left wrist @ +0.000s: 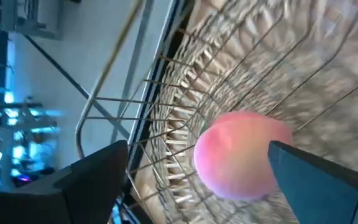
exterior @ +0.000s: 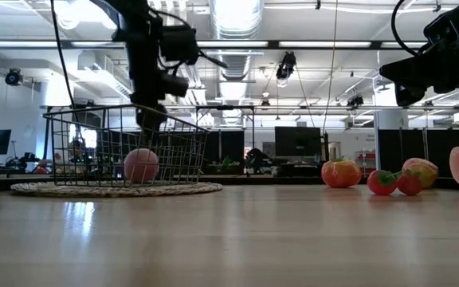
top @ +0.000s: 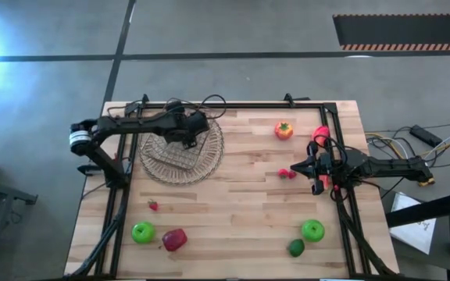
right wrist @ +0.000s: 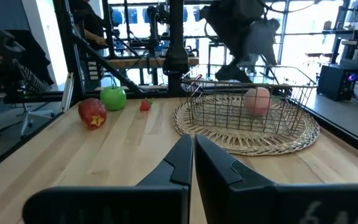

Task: Build produce basket
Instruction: Put the persimmon into the basket

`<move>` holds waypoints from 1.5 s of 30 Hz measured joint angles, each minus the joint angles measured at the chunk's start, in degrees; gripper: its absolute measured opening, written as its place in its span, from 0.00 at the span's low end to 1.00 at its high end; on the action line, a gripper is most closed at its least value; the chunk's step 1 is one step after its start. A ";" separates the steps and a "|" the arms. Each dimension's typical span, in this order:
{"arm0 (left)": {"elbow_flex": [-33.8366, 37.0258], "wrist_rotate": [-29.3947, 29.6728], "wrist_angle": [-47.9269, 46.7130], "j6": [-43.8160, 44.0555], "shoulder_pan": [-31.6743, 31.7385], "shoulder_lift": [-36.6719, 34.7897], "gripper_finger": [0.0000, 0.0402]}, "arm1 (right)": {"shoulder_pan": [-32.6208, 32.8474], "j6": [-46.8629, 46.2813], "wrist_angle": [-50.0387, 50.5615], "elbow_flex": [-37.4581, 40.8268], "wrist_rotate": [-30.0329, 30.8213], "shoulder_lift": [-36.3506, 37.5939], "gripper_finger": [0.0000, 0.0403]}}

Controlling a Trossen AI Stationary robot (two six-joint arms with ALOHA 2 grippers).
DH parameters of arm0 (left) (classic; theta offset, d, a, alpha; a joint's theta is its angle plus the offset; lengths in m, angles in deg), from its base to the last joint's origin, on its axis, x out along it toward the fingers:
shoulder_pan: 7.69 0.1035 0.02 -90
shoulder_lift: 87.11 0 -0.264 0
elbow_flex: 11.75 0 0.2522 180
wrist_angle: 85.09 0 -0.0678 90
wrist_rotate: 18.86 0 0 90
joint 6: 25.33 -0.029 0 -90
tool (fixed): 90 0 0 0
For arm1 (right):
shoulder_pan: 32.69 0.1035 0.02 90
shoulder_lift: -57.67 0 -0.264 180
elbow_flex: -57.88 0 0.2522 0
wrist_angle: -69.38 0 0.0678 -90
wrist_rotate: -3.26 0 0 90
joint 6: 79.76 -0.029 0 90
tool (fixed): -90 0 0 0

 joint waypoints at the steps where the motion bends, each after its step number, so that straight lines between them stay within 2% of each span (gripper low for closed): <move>1: -0.84 0.17 -0.36 1.71 -0.77 -0.34 0.92 | 0.00 0.00 0.02 0.00 0.00 0.00 0.02; 6: -1.56 6.45 1.57 7.47 -7.19 -3.94 0.92 | 0.00 0.00 0.00 -0.02 0.00 0.00 0.02; 8: -0.58 9.62 3.32 9.73 -10.90 -5.63 0.92 | 0.00 0.00 0.02 0.00 0.00 0.00 0.02; 13: 1.68 13.38 11.15 13.04 -21.70 -8.36 0.92 | 0.00 0.00 0.02 0.00 0.00 0.02 0.02; 16: 3.01 16.84 17.87 12.12 -28.58 -8.34 0.92 | 0.00 0.00 0.02 0.00 0.01 0.02 0.02; 20: 5.60 21.76 29.33 6.54 -36.53 -7.17 0.92 | 0.00 0.00 0.02 0.00 0.00 0.00 0.02; 24: 6.85 27.01 35.39 8.02 -41.43 -5.82 0.92 | 0.00 0.00 0.01 0.00 0.00 0.00 0.02; 29: 6.75 26.55 29.45 17.02 -39.50 -8.66 0.92 | 0.00 0.00 0.02 0.00 -0.02 0.00 0.02; 33: 6.40 16.85 20.83 25.30 -34.18 -14.37 0.92 | 0.00 0.00 0.02 0.00 0.01 0.00 0.02; 35: 7.36 13.38 19.26 26.24 -32.20 -16.79 0.92 | 0.00 0.00 0.01 -0.01 0.02 0.00 0.02; 40: 10.38 12.91 19.61 26.55 -31.92 -19.91 0.92 | 0.00 0.00 0.00 -0.02 0.00 0.00 0.02; 45: 16.39 12.79 27.54 28.20 -33.50 -20.39 0.92 | 0.00 1.55 -0.04 -0.02 0.07 0.00 0.02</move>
